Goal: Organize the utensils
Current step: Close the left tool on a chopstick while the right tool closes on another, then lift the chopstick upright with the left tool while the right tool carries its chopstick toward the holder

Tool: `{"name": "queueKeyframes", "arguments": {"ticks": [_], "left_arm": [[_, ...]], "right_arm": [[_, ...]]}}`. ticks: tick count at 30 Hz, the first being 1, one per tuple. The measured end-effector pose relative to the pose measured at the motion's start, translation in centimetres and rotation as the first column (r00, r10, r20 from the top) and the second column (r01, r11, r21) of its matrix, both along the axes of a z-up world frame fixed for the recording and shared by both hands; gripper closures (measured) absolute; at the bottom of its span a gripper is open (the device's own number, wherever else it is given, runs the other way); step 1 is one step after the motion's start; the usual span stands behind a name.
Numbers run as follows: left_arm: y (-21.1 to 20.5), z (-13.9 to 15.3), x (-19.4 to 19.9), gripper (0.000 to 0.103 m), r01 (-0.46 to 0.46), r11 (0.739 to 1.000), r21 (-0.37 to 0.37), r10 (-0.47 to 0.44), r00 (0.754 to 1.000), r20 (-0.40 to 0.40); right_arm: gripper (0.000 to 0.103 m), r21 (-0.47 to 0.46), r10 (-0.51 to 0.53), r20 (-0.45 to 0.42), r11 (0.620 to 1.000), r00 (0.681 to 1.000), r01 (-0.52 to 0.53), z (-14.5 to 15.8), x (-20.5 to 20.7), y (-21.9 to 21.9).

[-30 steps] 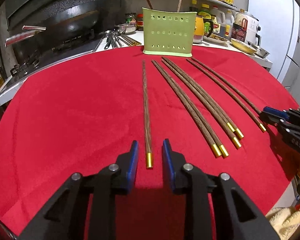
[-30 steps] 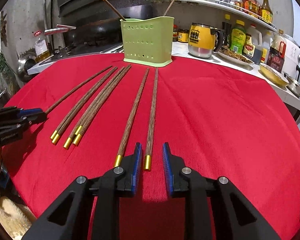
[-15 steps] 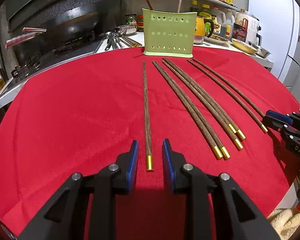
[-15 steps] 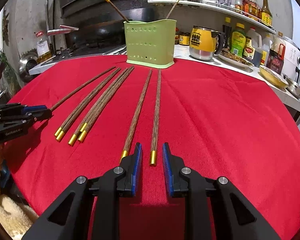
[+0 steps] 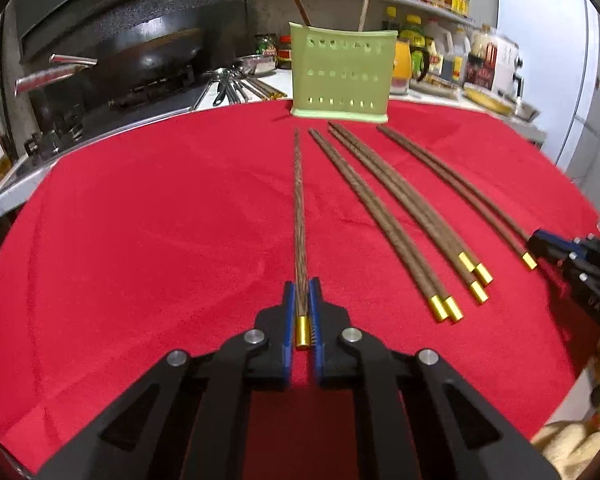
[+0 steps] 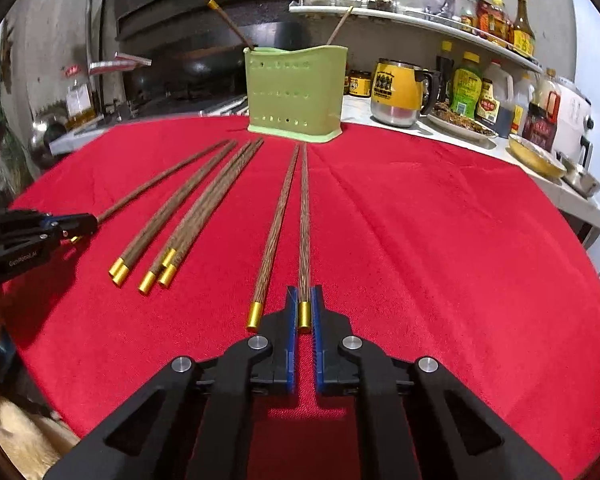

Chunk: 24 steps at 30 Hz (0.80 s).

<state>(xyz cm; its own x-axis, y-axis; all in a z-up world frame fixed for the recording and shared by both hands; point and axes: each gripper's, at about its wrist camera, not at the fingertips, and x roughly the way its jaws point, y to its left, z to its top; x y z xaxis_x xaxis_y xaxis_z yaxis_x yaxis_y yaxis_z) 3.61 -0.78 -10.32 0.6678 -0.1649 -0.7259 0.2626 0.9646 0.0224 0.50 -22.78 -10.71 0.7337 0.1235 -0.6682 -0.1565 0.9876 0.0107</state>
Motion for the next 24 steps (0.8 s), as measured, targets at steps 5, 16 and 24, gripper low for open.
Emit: {"name": "queueKeyframes", "arguments": {"ticks": [5, 16, 24], "left_arm": [[0.9, 3.5, -0.9, 0.097, -0.006, 0.999, -0.045, 0.01, 0.995, 0.095], [2.5, 13.7, -2.5, 0.096, 0.011, 0.993, -0.118, 0.033, 0.928, 0.37], [3.3, 16.3, -2.7, 0.096, 0.014, 0.989, -0.145, 0.049, 0.905, 0.423]], "right_arm": [[0.096, 0.028, -0.02, 0.055, 0.999, 0.998, 0.019, 2.8, -0.9, -1.1], [0.096, 0.097, -0.045, 0.278, 0.995, 0.96, 0.018, 12.8, -2.4, -2.5], [0.096, 0.085, -0.033, 0.369, 0.996, 0.929, 0.002, 17.7, -2.4, -2.7]]}}
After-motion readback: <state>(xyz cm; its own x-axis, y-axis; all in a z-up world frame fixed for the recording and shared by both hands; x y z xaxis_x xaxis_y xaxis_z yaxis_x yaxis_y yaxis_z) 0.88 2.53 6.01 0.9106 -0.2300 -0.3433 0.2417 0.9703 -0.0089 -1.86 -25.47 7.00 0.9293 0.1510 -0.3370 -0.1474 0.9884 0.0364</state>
